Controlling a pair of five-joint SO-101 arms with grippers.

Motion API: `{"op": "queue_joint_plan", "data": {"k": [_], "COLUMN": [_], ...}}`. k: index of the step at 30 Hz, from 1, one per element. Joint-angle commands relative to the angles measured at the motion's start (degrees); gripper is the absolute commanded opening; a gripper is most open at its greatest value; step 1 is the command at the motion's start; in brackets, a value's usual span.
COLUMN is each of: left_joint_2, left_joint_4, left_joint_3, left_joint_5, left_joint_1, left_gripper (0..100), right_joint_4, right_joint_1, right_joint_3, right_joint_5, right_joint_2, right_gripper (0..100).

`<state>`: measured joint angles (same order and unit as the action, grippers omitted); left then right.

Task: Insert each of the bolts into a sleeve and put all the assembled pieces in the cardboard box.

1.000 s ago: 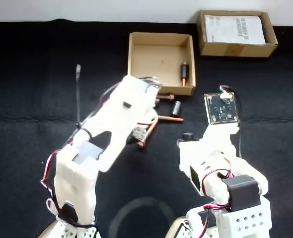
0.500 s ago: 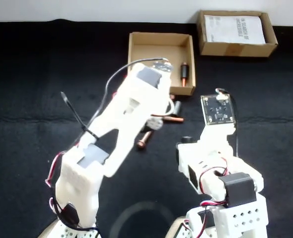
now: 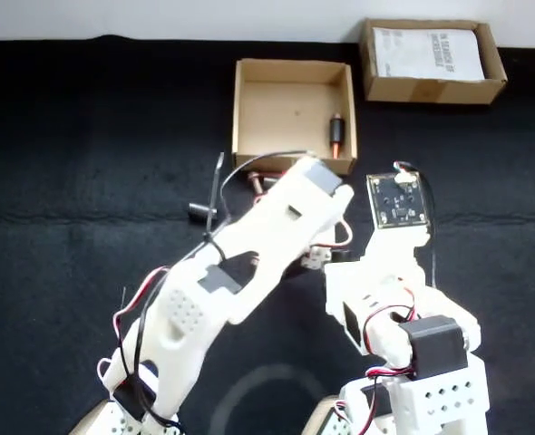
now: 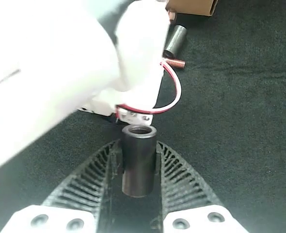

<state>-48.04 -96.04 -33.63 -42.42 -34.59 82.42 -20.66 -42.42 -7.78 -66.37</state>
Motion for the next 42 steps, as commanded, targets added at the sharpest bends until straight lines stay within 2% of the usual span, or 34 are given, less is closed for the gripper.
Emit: {"op": "queue_joint_plan", "data": {"k": [1,10,17,32,42], "left_joint_2": [-1.8,-5.9,-7.1,-7.2,-6.7], "left_joint_4": [-0.1,-0.3,-2.5,-3.0,6.0], "left_joint_3": [-6.8,-11.6,-11.2,-11.5,-11.6], "left_joint_5": [-1.1,-10.3,-15.9,-16.2,-16.3], "left_joint_1": [0.3,0.9,7.2,20.1,24.7], "left_gripper": [1,1,1,1,1], "right_joint_4": [-1.1,-1.2,-2.4,-4.7,-6.5], "right_joint_1": [0.4,0.4,0.4,0.4,0.1], "right_joint_3": [0.1,0.1,0.0,0.1,-2.4], "right_joint_5": [0.3,0.4,0.5,0.4,0.5], "right_joint_2": [-1.1,-1.0,-0.9,4.2,4.3], "right_gripper": [0.7,0.7,0.7,0.7,0.7]}}
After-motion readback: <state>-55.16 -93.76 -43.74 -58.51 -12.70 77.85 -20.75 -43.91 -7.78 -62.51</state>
